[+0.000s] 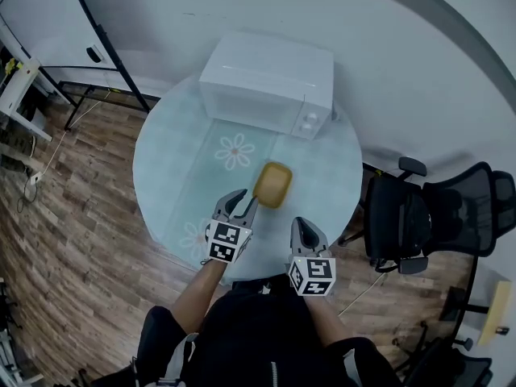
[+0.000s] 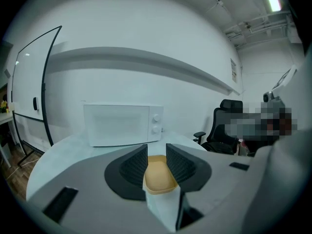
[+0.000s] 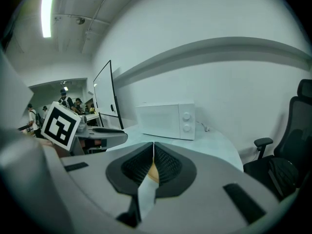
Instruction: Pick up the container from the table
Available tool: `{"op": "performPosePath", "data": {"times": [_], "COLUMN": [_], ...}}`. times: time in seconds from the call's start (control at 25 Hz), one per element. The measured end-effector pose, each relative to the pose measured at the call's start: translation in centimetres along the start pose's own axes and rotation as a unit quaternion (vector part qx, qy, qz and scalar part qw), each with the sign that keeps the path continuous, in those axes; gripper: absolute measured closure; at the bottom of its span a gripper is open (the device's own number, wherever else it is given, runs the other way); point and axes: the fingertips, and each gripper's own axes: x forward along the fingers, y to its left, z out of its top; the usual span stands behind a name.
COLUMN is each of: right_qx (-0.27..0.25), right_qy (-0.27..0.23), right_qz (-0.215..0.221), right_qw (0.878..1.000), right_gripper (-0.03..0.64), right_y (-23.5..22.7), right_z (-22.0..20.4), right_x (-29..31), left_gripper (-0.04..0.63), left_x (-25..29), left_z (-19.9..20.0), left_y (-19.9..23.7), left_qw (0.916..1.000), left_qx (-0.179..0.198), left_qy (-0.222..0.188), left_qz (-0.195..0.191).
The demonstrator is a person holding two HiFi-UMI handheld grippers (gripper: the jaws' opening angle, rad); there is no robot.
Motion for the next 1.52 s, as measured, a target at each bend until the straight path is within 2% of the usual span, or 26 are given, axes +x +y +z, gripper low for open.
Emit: {"op": "performPosePath", "data": {"times": [0.36, 0.72, 1.0, 1.52], "right_qx": [0.009, 0.016, 0.017, 0.019], "right_qy": [0.004, 0.008, 0.026, 0.052], "right_qz": [-0.013, -0.012, -0.004, -0.002], "right_qw": [1.000, 1.000, 1.000, 0.998], "right_gripper": [0.592, 0.592, 0.592, 0.592], "right_y": [-2.1, -4.9, -6.7, -8.2], "right_z": [-0.4, 0.2, 0.1, -0.6], "right_x": [0.6, 2.4, 4.7, 6.8], "left_gripper": [0.471, 0.468, 0.468, 0.468], "left_x": [4.8, 9.5, 12.7, 15.5], "left_z": [-2.0, -4.7, -7.1, -11.6], "left_y": [0.4, 1.6, 2.6, 4.0], "left_qw": [0.9991, 0.9968, 0.9943, 0.9821], "left_qx": [-0.011, 0.008, 0.005, -0.011], "left_qy": [0.038, 0.079, 0.106, 0.188], "left_qz": [-0.016, -0.001, 0.003, -0.011]}}
